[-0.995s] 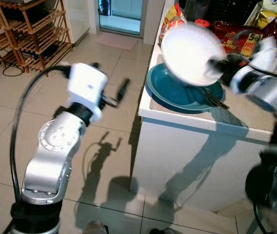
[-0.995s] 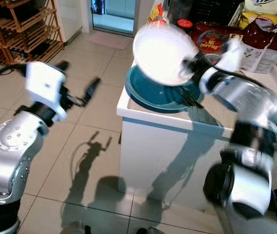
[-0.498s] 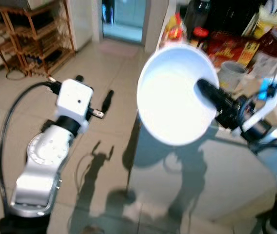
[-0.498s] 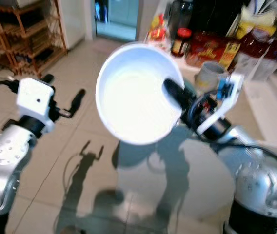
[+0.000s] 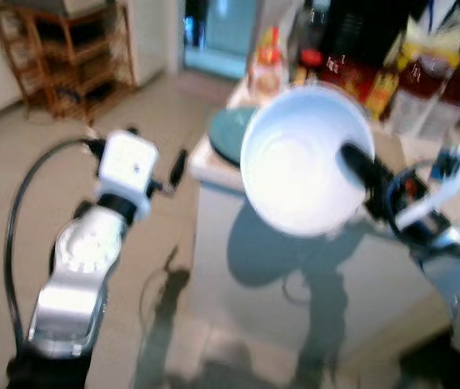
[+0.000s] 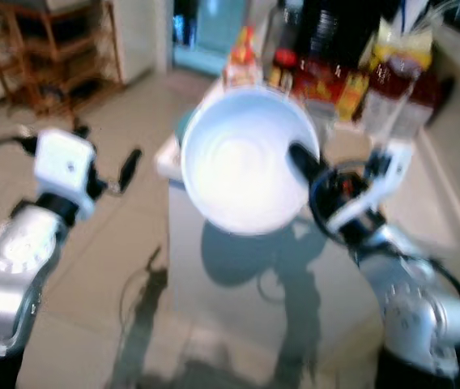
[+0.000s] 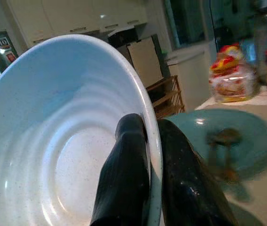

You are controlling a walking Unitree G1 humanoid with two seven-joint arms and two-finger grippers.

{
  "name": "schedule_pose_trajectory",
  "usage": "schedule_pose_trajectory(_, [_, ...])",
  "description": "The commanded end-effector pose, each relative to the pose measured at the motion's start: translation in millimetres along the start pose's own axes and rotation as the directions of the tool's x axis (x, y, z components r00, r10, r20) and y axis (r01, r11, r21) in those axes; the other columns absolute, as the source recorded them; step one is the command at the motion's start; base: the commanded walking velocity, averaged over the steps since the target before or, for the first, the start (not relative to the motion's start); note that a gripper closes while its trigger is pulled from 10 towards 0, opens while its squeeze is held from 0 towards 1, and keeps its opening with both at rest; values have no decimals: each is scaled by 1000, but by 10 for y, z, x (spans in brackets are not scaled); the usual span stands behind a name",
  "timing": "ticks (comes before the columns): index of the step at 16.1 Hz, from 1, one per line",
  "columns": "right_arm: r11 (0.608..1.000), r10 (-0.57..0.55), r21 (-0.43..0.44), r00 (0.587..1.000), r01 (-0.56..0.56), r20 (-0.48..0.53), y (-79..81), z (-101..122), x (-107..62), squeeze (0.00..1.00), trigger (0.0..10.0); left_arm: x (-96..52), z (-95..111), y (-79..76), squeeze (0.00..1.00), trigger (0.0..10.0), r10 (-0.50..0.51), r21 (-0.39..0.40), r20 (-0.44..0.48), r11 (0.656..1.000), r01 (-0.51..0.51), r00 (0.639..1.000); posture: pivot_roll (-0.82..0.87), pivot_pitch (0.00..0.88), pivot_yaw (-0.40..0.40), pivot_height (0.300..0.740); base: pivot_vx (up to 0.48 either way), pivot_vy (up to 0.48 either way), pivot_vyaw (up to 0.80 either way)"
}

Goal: Setting the table

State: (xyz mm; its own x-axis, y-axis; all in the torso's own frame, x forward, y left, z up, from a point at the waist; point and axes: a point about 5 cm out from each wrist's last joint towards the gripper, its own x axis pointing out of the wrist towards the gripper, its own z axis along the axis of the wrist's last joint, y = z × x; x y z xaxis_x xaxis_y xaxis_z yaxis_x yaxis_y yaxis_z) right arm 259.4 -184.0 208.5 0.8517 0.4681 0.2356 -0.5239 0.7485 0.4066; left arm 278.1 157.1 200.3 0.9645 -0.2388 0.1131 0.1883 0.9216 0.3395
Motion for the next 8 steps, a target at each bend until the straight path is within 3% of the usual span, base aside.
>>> schedule_pose_trajectory(1, [996, -87, -25, 996, 87, 31, -102, 58, -53, 0, 10000, 62, 42, -139, 0, 10000, -54, 10, 21, 998, 54, 998, 74, 0, -79, 740, 0, -480, 0])
schedule_pose_trajectory(8, [987, -150, -66, 989, 149, -5, -51, -114, -28, 0, 10000, 168, 29, -245, 0, 10000, -81, 23, 22, 996, 81, 996, 61, 0, -53, 740, 0, -480, 0])
